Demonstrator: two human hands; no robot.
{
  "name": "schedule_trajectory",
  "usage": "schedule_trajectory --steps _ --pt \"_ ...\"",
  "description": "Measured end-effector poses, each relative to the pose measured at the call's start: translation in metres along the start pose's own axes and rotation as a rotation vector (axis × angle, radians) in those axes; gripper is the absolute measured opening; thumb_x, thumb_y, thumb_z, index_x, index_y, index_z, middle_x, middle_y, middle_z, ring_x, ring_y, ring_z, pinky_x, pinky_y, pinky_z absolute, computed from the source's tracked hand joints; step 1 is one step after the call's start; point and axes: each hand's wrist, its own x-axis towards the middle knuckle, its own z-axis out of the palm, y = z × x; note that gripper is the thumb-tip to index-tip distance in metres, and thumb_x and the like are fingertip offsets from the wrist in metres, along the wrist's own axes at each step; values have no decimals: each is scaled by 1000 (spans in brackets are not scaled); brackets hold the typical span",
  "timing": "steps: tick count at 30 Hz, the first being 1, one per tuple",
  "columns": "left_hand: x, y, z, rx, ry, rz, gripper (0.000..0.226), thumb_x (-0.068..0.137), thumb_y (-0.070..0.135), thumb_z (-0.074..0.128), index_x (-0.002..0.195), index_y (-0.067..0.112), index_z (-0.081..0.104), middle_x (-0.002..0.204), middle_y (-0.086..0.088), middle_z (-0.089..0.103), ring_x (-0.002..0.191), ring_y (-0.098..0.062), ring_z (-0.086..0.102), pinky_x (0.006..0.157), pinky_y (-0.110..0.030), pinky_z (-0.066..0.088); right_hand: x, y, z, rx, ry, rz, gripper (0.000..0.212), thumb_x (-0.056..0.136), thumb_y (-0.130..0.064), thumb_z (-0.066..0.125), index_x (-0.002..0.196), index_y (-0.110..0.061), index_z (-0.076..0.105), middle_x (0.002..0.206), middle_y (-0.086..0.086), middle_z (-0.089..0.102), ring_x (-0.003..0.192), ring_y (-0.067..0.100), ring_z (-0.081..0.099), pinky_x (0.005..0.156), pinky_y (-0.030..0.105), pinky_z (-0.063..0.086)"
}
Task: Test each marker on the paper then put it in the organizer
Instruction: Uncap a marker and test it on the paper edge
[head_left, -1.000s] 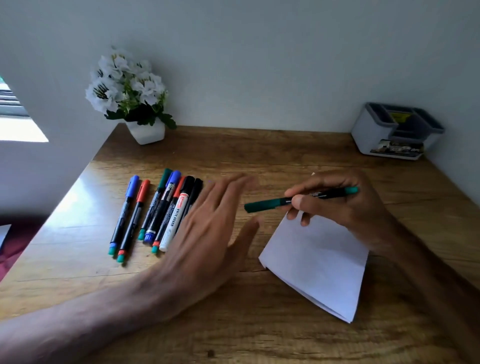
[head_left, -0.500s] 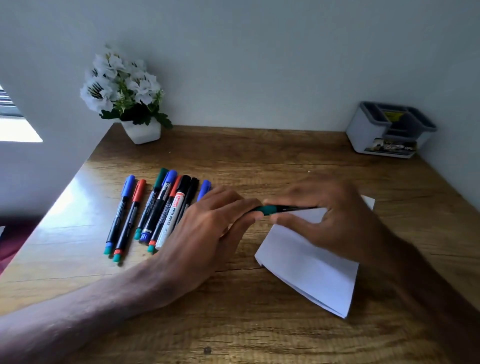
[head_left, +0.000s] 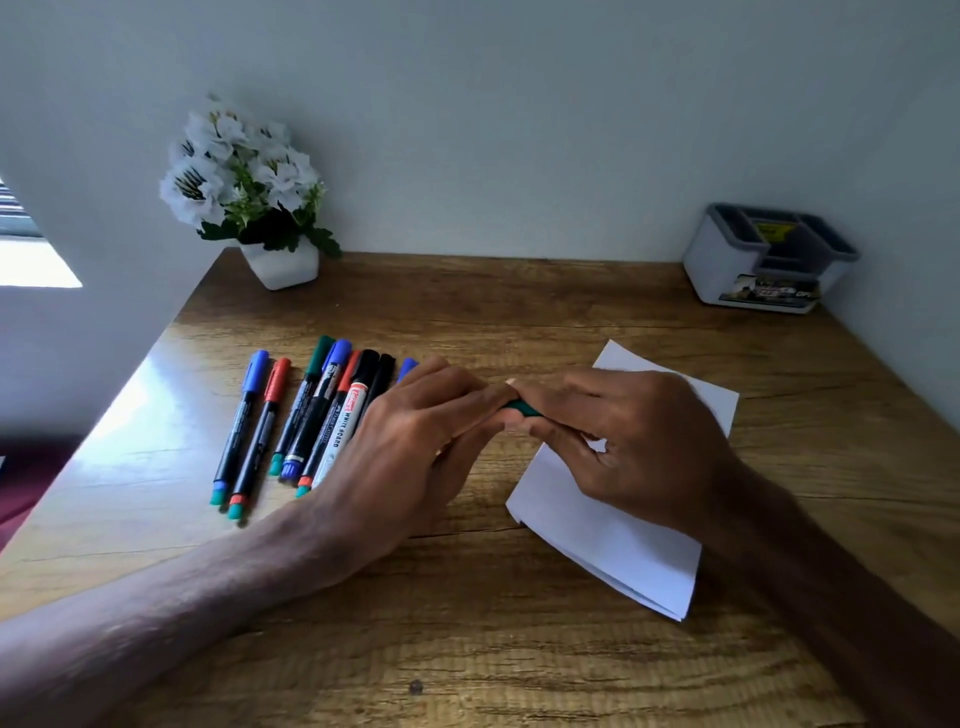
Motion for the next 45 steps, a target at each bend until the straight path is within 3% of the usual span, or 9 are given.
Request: schedule_trajectory --steps 6,10,12,15,17,22,28,36,45 --pt "0 -1 2 36 -15 -15 34 103 26 56 129 8 70 104 -1 72 91 -14 58 78 -24 48 2 0 -3 35 -13 33 45 96 -50 55 128 -22 70 94 -6 80 68 8 70 53 29 55" --pt "3 -4 0 89 -1 -89 31 103 29 59 125 11 72 104 5 72 94 -6 53 82 -19 45 4 3 -7 52 -61 225 58 93 -60 56 140 -26 57 69 -20 59 57 -6 51 57 10 36" --pt "6 -5 -4 111 13 -138 33 103 35 56 124 15 71 104 10 71 96 -6 56 81 -24 49 -1 11 -12 111 -63 298 44 94 -48 57 134 -29 57 75 -21 57 67 -3 55 59 13 38" --pt "7 -4 -8 87 39 -202 31 103 37 56 123 17 70 103 17 63 96 -3 58 77 -31 55 -5 21 -18 330 -23 377 23 95 -22 51 110 -24 68 86 -11 68 79 6 63 66 29 50" --pt "7 -4 -8 61 35 -228 32 103 39 55 124 18 68 104 14 65 93 -1 59 75 -31 57 -5 25 -20 503 45 456 25 94 -13 49 99 -23 71 89 -5 73 82 8 67 69 20 48" --pt "6 -1 -6 11 11 -255 31 102 38 57 123 19 67 111 12 67 96 -1 63 74 -27 58 2 25 -29 978 267 529 19 101 4 51 116 -1 61 105 14 77 102 27 74 93 36 57" --pt "6 0 -6 -15 -2 -259 30 101 37 56 123 19 66 113 13 66 100 -1 62 79 -21 52 8 16 -30 1156 316 591 26 95 -15 55 119 -6 59 116 13 76 108 32 73 81 35 61" --pt "5 3 -5 -55 -38 -254 30 101 38 56 123 20 65 112 10 68 96 1 63 77 -22 54 12 7 -28 1342 367 575 18 96 -9 51 113 -8 56 119 17 74 114 33 70 86 38 60" --pt "5 7 -5 -72 -36 -219 28 101 32 59 124 18 66 112 12 69 98 4 63 79 -17 53 11 7 -25 1337 369 575 17 96 -9 51 112 -8 56 116 17 74 114 33 70 86 37 60"
